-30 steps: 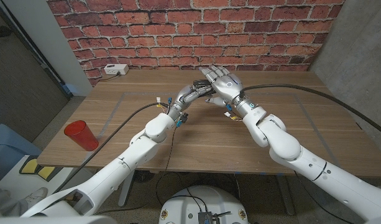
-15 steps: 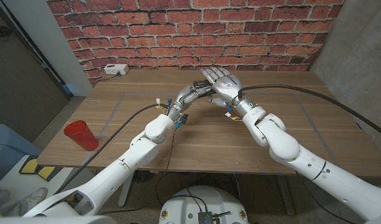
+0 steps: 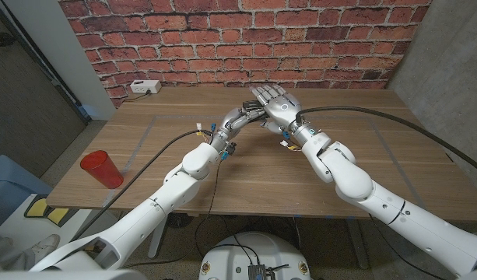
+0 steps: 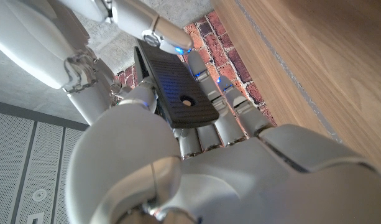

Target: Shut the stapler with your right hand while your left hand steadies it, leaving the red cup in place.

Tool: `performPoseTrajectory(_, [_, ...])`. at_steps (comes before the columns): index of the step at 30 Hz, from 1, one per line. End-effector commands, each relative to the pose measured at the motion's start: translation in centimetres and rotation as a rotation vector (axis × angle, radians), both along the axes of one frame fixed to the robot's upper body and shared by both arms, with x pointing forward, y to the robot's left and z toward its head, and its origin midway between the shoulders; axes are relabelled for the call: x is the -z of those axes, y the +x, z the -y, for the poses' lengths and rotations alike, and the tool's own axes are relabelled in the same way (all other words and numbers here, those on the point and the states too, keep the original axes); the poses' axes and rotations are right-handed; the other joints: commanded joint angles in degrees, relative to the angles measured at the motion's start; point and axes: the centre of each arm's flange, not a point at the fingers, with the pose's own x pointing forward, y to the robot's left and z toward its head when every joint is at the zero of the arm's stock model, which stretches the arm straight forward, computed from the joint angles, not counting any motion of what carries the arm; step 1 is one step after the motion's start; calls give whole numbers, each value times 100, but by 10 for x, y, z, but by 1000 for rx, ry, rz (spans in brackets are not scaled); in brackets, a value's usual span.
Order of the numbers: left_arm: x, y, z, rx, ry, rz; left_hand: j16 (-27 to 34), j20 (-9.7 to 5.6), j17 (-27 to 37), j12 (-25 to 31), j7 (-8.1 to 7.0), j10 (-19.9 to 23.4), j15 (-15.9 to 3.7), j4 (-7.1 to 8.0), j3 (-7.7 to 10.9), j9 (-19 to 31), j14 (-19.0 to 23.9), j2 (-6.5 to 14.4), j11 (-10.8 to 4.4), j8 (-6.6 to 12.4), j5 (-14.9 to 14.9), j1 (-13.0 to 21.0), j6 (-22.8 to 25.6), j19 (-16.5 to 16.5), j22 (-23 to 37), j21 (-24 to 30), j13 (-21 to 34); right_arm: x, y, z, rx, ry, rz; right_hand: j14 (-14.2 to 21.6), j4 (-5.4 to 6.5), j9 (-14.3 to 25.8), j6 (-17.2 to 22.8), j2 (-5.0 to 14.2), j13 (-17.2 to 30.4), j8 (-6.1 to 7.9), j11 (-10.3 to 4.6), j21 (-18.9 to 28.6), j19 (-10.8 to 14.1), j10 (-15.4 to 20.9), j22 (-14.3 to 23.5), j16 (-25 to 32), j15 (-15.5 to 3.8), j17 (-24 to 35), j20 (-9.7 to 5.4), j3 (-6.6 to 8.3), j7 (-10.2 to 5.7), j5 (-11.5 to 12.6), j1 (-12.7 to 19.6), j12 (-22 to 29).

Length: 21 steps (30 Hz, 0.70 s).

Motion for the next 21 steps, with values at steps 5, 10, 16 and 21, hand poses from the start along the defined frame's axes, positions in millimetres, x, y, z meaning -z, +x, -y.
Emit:
performPoseTrajectory(5, [0,1,5,9,5,-2,-19,1,31,214,-7,768,-468,14,22,32,43,357,-706,-8,-7,329,43,-33,13,-27,2756,1,-2,-14,-62,-8,2,29,53,18,-363,-26,49,53,43,-35,34,13,14,36,-205,54,43,-56,18,-22,-120,76])
performPoseTrajectory(10, [1,0,5,11,6,-4,-24,0,34,215,-14,769,-469,13,27,37,41,360,-706,-12,-6,335,41,-34,13,-27,2761,1,0,-16,-62,-12,7,47,62,17,-331,-24,74,69,-1,-37,62,40,15,57,-247,72,11,-62,-23,-24,-146,95])
performPoseTrajectory(16, [2,-1,5,11,6,-3,-34,-2,36,208,-13,756,-466,21,29,37,35,359,-706,-19,-7,330,45,-39,12,-28,2762,-2,1,-17,-56,-14,9,43,41,17,-315,1,99,81,-58,-45,73,77,15,68,-273,86,-26,-38,-70,-17,-106,115])
performPoseTrajectory(21, [2,-2,5,10,9,-3,-34,-4,43,208,-10,763,-462,26,28,48,41,357,-706,-19,-9,326,47,-40,12,-28,2761,-3,2,-15,-52,-14,14,53,20,16,-353,19,123,70,-70,-52,82,164,16,82,-287,97,-32,-18,-74,-16,-71,154])
